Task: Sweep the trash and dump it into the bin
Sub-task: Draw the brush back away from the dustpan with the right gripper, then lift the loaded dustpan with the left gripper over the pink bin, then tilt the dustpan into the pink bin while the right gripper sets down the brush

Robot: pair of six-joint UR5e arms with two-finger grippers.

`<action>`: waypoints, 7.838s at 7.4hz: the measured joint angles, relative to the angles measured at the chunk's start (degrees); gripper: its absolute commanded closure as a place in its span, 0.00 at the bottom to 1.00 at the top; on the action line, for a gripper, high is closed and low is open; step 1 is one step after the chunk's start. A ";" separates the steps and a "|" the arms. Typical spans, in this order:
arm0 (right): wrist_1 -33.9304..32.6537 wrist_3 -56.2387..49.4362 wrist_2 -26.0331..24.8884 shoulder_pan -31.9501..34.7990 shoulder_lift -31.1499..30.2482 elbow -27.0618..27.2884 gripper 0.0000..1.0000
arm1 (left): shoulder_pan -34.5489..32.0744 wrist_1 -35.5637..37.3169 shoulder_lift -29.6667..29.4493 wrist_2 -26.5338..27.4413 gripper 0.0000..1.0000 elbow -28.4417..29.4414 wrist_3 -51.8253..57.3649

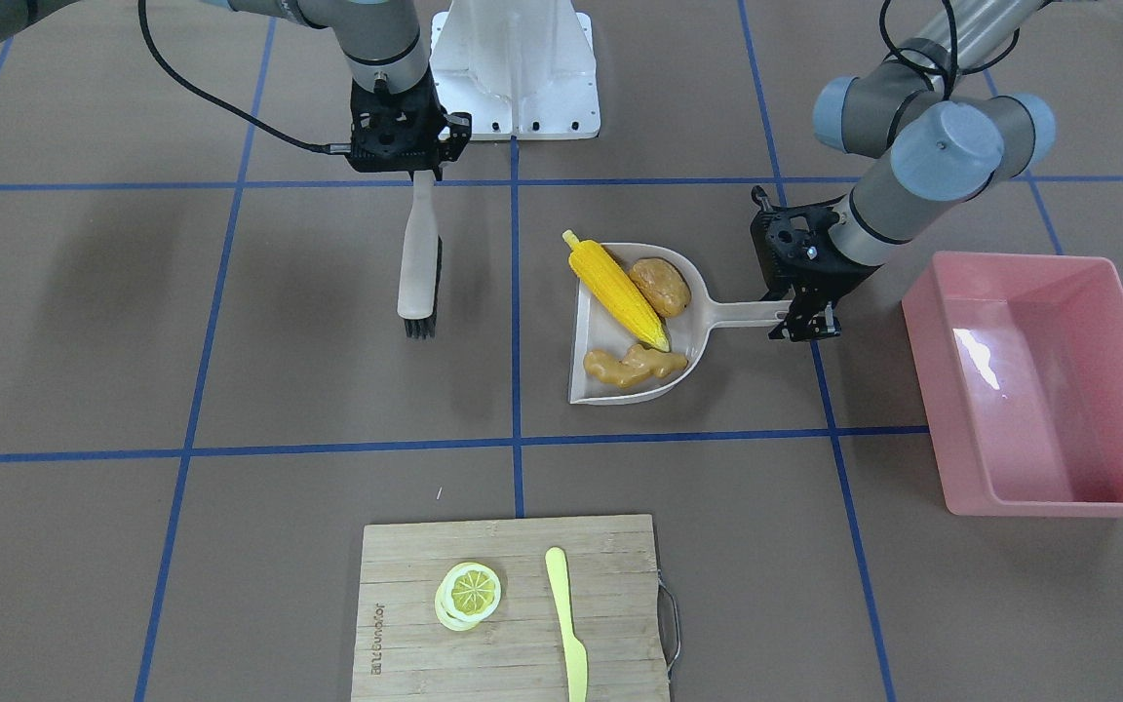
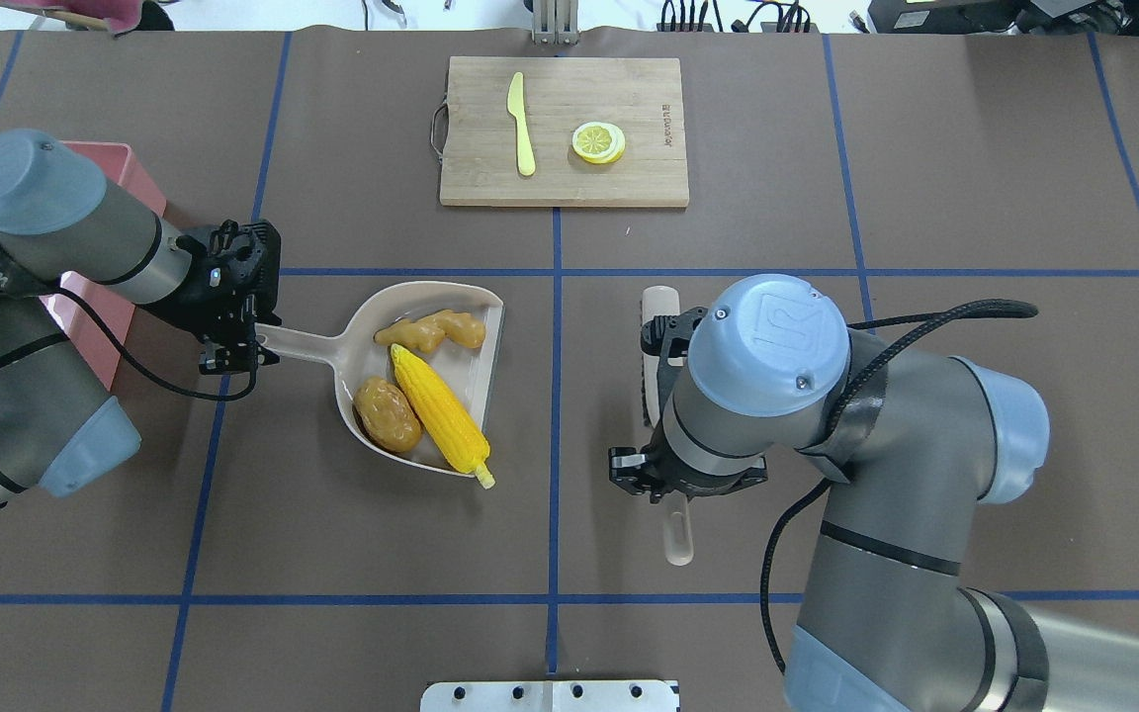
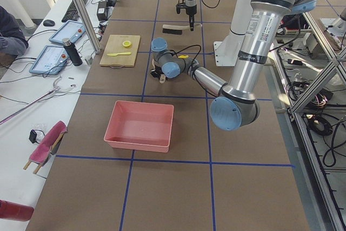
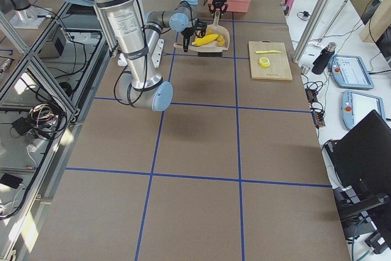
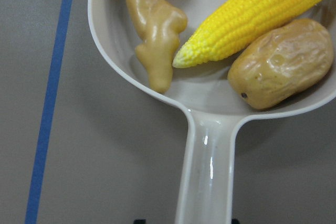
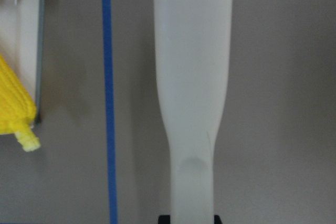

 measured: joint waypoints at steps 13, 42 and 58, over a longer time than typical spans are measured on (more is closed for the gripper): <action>-6.65 -12.22 0.02 3.84 -11.25 5.91 1.00 | -0.13 -0.67 0.63 -0.02 1.00 -0.30 0.00; 24.48 -23.68 14.48 19.84 -31.10 -7.77 0.00 | -44.38 -5.39 26.27 -24.10 1.00 -6.46 20.63; 23.84 -60.85 16.05 57.74 -25.27 -27.16 0.00 | -52.31 24.85 20.68 -19.40 1.00 -13.44 48.45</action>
